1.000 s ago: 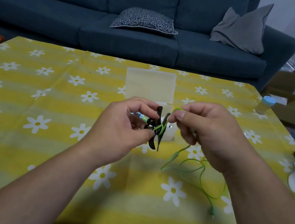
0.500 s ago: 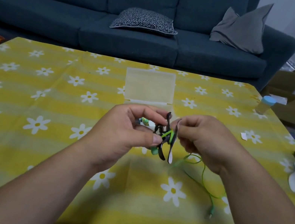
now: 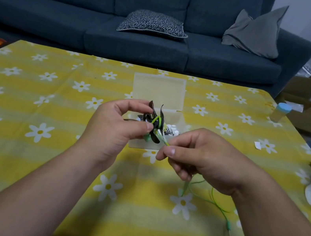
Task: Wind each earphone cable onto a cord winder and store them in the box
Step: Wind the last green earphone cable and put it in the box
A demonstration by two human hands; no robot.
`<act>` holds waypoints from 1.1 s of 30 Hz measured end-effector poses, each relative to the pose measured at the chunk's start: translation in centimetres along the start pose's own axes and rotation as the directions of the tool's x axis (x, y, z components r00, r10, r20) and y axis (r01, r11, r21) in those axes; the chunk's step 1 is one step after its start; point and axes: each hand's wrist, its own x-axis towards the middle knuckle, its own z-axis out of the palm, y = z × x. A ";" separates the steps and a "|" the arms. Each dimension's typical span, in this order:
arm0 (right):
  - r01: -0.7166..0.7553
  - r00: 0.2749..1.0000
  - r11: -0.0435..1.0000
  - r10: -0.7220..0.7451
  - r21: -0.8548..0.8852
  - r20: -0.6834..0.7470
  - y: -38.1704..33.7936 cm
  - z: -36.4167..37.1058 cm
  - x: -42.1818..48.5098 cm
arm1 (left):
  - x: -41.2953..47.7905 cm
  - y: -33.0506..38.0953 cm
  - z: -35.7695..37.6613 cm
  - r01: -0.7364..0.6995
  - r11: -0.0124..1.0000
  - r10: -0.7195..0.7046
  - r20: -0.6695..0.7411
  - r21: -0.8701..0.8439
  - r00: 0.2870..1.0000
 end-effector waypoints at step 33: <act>-0.082 0.969 0.942 0.151 0.326 -0.193 1.6 1.3 2.0 | -0.3 0.1 0.3 0.127 0.963 -0.084 0.183 -0.238 0.980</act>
